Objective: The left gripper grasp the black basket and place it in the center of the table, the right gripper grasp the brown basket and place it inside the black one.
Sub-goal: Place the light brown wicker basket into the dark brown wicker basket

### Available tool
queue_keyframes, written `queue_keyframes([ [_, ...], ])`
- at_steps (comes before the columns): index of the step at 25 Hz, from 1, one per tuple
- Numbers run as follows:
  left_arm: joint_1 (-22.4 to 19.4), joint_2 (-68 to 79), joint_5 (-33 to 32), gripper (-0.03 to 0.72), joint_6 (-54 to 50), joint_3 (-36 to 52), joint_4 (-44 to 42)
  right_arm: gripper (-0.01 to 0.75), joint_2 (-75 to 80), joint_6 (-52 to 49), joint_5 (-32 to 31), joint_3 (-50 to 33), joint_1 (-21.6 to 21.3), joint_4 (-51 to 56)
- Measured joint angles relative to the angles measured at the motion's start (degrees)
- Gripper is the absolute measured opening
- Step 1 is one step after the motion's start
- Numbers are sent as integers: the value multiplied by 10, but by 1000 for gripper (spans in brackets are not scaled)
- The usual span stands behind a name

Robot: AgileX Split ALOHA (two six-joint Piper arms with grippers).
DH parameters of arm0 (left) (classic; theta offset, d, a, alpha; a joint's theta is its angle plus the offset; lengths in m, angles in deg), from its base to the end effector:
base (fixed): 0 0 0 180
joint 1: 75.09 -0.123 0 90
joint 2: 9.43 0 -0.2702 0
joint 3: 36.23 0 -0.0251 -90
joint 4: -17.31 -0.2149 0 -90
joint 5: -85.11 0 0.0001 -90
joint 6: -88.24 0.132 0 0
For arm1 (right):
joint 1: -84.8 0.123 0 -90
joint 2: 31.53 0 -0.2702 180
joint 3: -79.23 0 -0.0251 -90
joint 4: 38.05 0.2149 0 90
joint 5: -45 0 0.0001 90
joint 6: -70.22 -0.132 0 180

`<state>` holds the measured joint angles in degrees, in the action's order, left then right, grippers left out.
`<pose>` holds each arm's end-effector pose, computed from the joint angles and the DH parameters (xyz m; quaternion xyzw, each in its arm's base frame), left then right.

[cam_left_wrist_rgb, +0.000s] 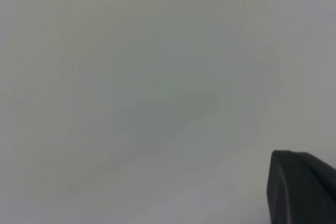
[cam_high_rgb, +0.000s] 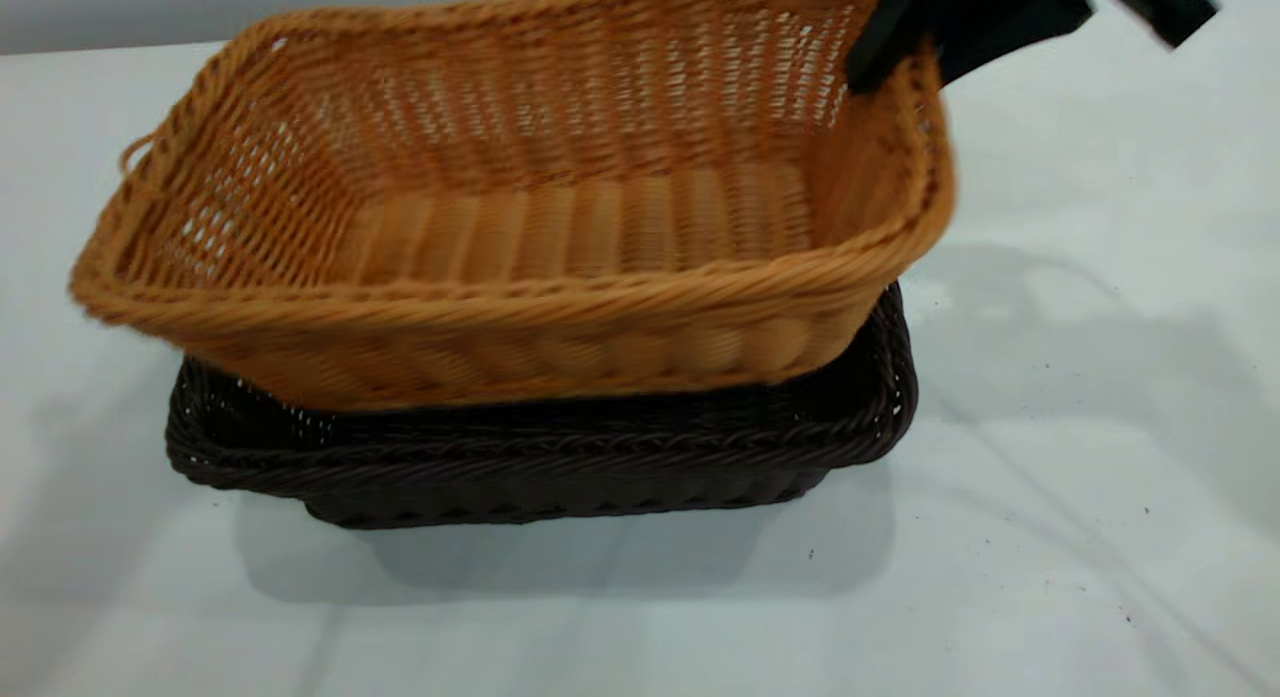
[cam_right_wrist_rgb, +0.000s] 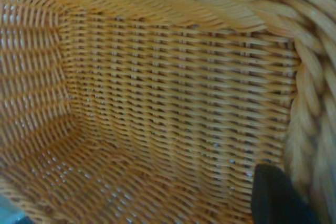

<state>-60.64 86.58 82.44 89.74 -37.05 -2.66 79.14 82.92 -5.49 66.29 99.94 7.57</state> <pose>0.3640 -0.0916 0.3795 0.2271 0.7179 0.0461 0.6564 0.2886 0.1535 0.1720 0.0027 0.9491 0.3123 0.0408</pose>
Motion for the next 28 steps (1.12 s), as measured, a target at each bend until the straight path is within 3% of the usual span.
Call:
queue_keyframes([
  [3,0,0,0,-1,0,0,-1,115,9,3,1,0,16,5],
  [19,0,0,-1,-1,2,0,-1,124,9,7,0,0,15,2],
  [23,0,0,-1,-1,2,0,-1,202,8,7,-3,0,15,8],
  [28,0,0,-2,-1,2,0,-1,395,8,7,-7,0,15,8],
])
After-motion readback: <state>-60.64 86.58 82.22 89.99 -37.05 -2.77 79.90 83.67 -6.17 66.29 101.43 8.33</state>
